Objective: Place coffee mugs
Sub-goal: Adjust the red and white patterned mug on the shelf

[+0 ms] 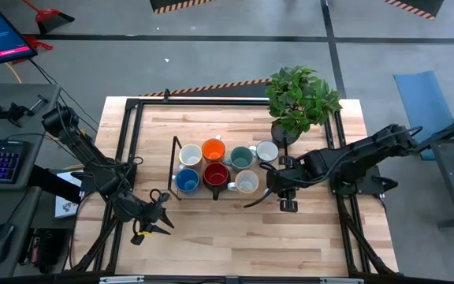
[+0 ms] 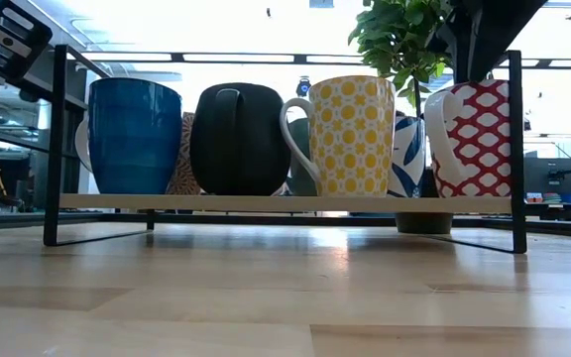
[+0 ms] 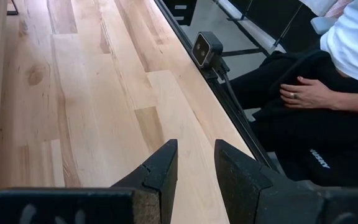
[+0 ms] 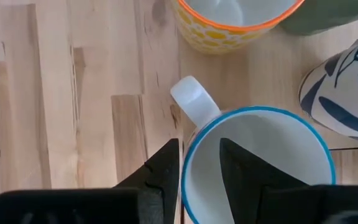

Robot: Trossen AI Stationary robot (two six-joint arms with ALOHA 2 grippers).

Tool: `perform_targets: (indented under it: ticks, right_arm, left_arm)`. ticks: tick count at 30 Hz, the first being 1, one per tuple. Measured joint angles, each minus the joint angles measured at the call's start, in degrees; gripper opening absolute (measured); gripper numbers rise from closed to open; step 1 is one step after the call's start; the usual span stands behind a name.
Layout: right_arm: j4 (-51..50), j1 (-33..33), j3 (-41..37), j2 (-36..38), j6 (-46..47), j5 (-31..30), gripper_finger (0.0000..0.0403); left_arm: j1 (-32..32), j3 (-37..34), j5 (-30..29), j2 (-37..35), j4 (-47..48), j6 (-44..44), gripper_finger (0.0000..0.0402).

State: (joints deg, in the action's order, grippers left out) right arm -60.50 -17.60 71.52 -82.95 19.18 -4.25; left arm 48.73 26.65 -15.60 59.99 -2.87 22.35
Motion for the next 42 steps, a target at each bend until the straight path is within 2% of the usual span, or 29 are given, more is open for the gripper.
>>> perform_targets:
  ticks: [13, 23, 28, 34, 42]
  right_arm:
    - [-4.1, 0.0, 6.2, -6.9, -4.0, -1.7, 0.0094]
    - [-4.9, 0.0, 11.5, -7.0, -5.7, -4.7, 0.0094]
    - [-10.7, 0.0, 13.2, -7.0, -2.3, -7.1, 0.0094]
    - [-11.6, 0.0, 12.9, -7.0, -1.2, -7.6, 0.0094]
    - [-11.8, 0.0, 12.8, -7.0, -0.6, -7.9, 0.0058]
  left_arm:
    - [0.0, 0.0, 0.0, 0.0, 0.0, 0.0, 0.0094]
    - [0.0, 0.0, 0.0, 0.0, 0.0, 0.0, 0.0094]
    - [0.0, 0.0, 0.0, 0.0, 0.0, 0.0, 0.0094]
    - [0.0, 0.0, 0.0, 0.0, 0.0, 0.0, 0.0094]
    - [0.0, 0.0, 0.0, 0.0, 0.0, 0.0, 0.0094]
